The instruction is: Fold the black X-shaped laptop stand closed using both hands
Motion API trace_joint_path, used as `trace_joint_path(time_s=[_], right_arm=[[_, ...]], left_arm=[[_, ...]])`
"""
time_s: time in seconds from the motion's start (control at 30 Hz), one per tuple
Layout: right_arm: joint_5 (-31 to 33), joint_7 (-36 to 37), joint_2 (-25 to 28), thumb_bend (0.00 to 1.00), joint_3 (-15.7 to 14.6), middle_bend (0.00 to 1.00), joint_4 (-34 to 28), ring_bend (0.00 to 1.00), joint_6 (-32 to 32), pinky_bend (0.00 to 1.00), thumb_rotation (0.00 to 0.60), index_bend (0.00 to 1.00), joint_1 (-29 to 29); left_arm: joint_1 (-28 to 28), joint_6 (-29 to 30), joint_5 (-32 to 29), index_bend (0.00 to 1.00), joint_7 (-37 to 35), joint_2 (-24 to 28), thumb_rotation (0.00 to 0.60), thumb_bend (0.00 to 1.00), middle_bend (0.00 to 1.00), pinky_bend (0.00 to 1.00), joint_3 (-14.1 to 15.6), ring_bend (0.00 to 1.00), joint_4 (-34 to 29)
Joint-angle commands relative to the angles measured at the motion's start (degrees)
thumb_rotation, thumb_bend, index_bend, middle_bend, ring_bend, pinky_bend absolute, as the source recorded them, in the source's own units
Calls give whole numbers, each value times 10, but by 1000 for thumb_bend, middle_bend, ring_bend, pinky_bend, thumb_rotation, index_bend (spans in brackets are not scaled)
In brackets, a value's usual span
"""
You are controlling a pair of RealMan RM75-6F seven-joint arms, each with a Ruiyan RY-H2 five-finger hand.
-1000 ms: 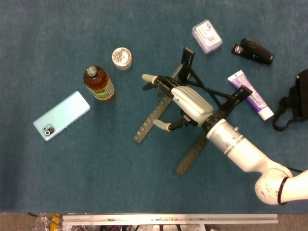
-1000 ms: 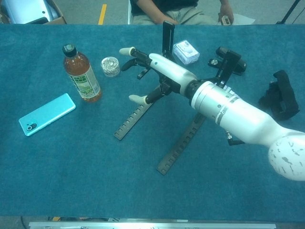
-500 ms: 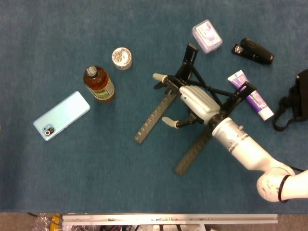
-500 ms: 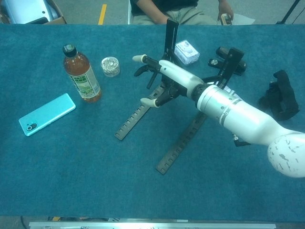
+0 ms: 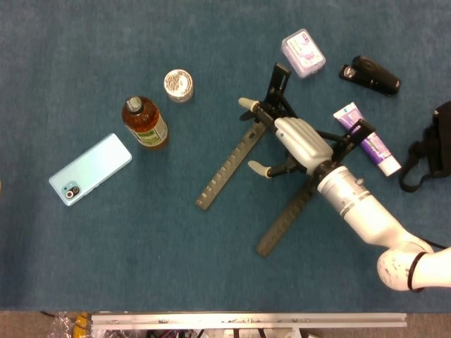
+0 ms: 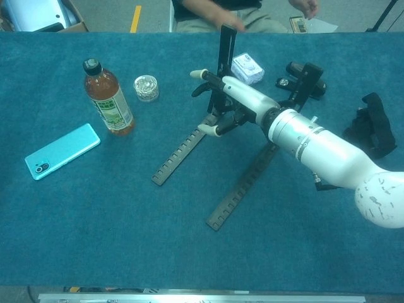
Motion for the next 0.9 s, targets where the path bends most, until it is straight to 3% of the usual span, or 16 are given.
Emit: trace_joint_path(time_s=[0.03,0.57,0.9], right_arm=[[7,-8,-1,255,1,210,0,24,4,58,600,38,-1],[0,-3,1,255,-2,210,-36,15,-2,60,600,38,-3],[51,-78,-62,255,15,210,13,15,15,60,600,38,27]], left_arm=[[-1,-1,0,185,-1,-1,600,276,167,141,-1,139,1],[1,-1,-6,185,-13,-4,600,276,167,141,-1,134,14],[8,10,-3,185,-25,4,600,276,167,141,-1,113,16]])
